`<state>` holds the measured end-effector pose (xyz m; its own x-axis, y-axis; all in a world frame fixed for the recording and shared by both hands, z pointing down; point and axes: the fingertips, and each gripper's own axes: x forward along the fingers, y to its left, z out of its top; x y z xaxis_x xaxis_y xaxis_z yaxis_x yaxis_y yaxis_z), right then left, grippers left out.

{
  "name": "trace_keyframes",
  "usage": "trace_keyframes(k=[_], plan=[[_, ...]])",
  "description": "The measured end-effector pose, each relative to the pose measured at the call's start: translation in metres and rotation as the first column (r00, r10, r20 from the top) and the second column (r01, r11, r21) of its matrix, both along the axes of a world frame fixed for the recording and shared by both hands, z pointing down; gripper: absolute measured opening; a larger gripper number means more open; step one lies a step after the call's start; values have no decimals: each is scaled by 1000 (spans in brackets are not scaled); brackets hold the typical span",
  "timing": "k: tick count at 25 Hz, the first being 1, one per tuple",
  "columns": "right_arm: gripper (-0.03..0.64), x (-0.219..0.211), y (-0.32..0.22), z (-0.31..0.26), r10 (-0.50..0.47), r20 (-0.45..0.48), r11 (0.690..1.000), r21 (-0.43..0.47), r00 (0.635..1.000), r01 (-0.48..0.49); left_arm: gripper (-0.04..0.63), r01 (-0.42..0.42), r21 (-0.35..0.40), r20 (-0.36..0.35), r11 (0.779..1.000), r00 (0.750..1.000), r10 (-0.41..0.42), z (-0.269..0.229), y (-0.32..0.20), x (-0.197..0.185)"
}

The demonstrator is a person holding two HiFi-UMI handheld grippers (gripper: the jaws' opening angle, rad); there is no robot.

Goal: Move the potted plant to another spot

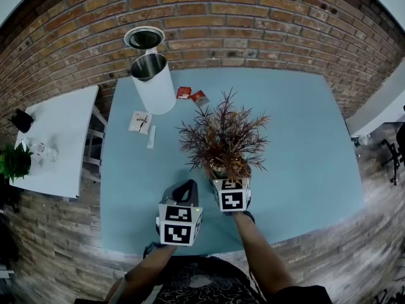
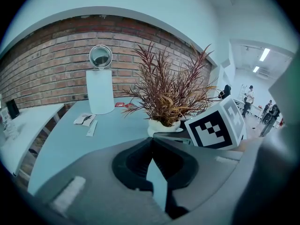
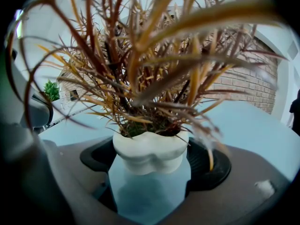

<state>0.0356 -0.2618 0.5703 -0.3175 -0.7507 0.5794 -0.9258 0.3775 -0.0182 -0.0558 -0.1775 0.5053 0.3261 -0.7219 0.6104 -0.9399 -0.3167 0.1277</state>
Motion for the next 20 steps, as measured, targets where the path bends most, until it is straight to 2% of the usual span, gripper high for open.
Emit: trace_keyframes(k=[20], plan=[[468, -2, -4, 4, 9, 7, 1000, 4, 1000, -9, -2, -18, 19, 6, 1000, 1000, 18, 1, -10, 1]])
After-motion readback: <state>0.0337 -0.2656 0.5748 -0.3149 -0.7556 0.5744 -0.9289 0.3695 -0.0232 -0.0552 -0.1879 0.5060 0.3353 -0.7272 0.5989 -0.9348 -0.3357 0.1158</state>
